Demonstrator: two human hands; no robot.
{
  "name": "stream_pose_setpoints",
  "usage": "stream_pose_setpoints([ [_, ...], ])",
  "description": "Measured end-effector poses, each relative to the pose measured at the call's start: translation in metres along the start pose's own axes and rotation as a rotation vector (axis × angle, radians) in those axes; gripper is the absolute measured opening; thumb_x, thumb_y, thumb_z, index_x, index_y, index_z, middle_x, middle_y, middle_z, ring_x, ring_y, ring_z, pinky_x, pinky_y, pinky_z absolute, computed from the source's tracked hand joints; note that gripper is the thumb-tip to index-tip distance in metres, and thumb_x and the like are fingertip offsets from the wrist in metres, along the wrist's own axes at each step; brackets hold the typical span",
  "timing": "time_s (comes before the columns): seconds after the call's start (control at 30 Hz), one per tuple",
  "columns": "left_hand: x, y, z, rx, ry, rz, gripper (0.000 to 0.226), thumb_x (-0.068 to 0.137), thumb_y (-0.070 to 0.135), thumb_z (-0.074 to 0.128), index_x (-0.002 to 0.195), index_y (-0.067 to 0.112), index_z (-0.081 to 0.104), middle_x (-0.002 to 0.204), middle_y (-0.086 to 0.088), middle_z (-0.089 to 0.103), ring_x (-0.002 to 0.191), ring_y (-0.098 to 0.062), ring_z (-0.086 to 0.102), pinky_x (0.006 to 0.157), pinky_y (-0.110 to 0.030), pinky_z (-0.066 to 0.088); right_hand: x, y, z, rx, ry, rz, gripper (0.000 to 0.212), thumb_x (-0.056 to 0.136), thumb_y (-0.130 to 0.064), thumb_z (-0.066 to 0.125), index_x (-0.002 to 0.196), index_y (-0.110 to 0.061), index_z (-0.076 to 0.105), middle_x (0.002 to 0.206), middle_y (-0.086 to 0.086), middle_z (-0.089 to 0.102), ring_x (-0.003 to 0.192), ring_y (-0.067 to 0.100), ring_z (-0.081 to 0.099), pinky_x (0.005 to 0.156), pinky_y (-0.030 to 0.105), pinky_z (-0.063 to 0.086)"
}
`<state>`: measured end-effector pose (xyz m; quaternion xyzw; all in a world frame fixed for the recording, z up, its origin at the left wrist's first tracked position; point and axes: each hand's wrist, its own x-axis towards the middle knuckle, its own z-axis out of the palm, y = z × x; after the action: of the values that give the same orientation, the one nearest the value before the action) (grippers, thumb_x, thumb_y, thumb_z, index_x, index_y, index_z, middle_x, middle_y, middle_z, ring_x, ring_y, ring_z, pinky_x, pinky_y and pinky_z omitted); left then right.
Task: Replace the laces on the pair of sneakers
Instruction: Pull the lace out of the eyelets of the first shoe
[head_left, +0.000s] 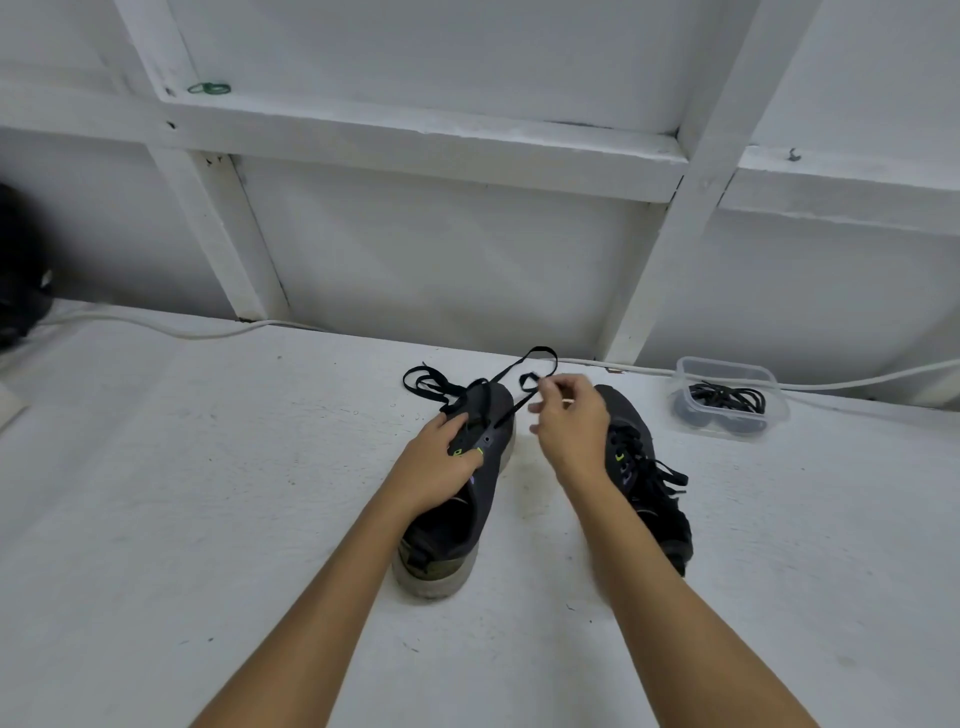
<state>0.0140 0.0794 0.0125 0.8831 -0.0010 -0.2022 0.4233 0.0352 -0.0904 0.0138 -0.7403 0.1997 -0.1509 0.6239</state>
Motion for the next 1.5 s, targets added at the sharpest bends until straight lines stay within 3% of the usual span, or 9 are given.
stream_pose_setpoints([
  [0.13,-0.002,0.000,-0.001,-0.013,-0.002,-0.001,0.081,0.075,0.047,0.052,0.153,0.035,0.035,0.160,0.008,0.030,0.141,-0.020,0.038,0.114,-0.047,0.036,0.008,-0.008,-0.012,0.118,0.138,0.080,0.008,0.101,-0.022,0.060,0.101,-0.014,0.060,0.096,0.008,0.066,0.063,0.007,0.066,0.052,0.024,0.055],
  [0.3,-0.002,0.002,0.001,-0.027,0.024,0.048,0.058,0.090,0.029,0.056,0.146,0.036,0.043,0.140,0.013,0.044,0.123,-0.014,0.049,0.094,-0.031,0.039,-0.011,0.006,-0.010,-0.029,-0.100,0.317,0.041,0.089,-0.038,0.076,0.113,-0.013,0.054,0.091,0.002,0.065,0.078,0.020,0.073,0.057,0.029,0.061],
  [0.43,-0.002,0.002,0.001,-0.028,0.040,0.052,0.057,0.093,0.026,0.055,0.147,0.033,0.042,0.132,0.019,0.039,0.117,-0.010,0.046,0.092,-0.028,0.035,-0.022,0.019,0.001,-0.113,-0.261,0.220,0.029,0.088,-0.039,0.076,0.087,-0.010,0.073,0.073,0.001,0.071,0.071,0.017,0.069,0.061,0.035,0.063],
  [0.6,-0.003,0.003,0.001,-0.019,0.032,0.044,0.057,0.087,0.031,0.056,0.144,0.036,0.046,0.137,0.012,0.047,0.119,-0.015,0.052,0.096,-0.034,0.044,-0.017,0.019,0.010,-0.246,-0.290,0.020,0.007,0.091,-0.027,0.069,0.085,-0.024,0.070,0.084,-0.008,0.070,0.079,0.021,0.069,0.078,0.050,0.060],
  [0.87,-0.004,0.004,-0.001,-0.015,0.009,0.033,0.066,0.088,0.036,0.056,0.151,0.032,0.039,0.150,0.008,0.041,0.131,-0.019,0.047,0.109,-0.042,0.041,-0.005,-0.002,0.003,0.083,0.120,0.066,0.012,0.104,-0.026,0.052,0.103,-0.015,0.056,0.101,-0.002,0.061,0.073,0.011,0.071,0.072,0.046,0.063],
  [1.07,-0.004,0.004,0.000,-0.035,0.022,0.025,0.068,0.085,0.037,0.055,0.151,0.036,0.038,0.150,0.015,0.037,0.131,-0.017,0.047,0.108,-0.039,0.041,-0.016,0.019,0.007,-0.083,-0.256,0.183,0.034,0.086,-0.051,0.072,0.084,-0.017,0.072,0.075,-0.006,0.071,0.071,0.015,0.069,0.070,0.036,0.061],
  [1.23,-0.002,0.002,0.001,-0.027,0.034,0.045,0.058,0.091,0.028,0.056,0.148,0.033,0.042,0.141,0.010,0.045,0.126,-0.017,0.050,0.097,-0.032,0.042,-0.016,0.022,0.011,-0.241,-0.280,-0.018,0.023,0.092,-0.032,0.071,0.076,-0.016,0.068,0.076,-0.006,0.068,0.062,0.012,0.057,0.066,0.030,0.047],
  [1.33,-0.003,0.002,-0.002,-0.021,0.014,0.010,0.071,0.085,0.040,0.056,0.153,0.034,0.035,0.159,0.009,0.031,0.141,-0.019,0.039,0.114,-0.044,0.036,-0.011,0.010,0.007,-0.225,-0.203,-0.056,0.023,0.098,-0.028,0.064,0.082,-0.012,0.063,0.077,0.002,0.069,0.066,0.018,0.064,0.064,0.031,0.048],
  [1.5,-0.004,0.003,-0.001,-0.034,0.007,0.007,0.070,0.084,0.041,0.055,0.151,0.035,0.038,0.158,0.008,0.033,0.139,-0.019,0.040,0.114,-0.045,0.036,0.006,-0.005,-0.001,0.061,0.165,0.036,0.021,0.102,-0.035,0.056,0.089,-0.018,0.058,0.085,0.005,0.069,0.060,0.003,0.066,0.074,0.042,0.057],
])
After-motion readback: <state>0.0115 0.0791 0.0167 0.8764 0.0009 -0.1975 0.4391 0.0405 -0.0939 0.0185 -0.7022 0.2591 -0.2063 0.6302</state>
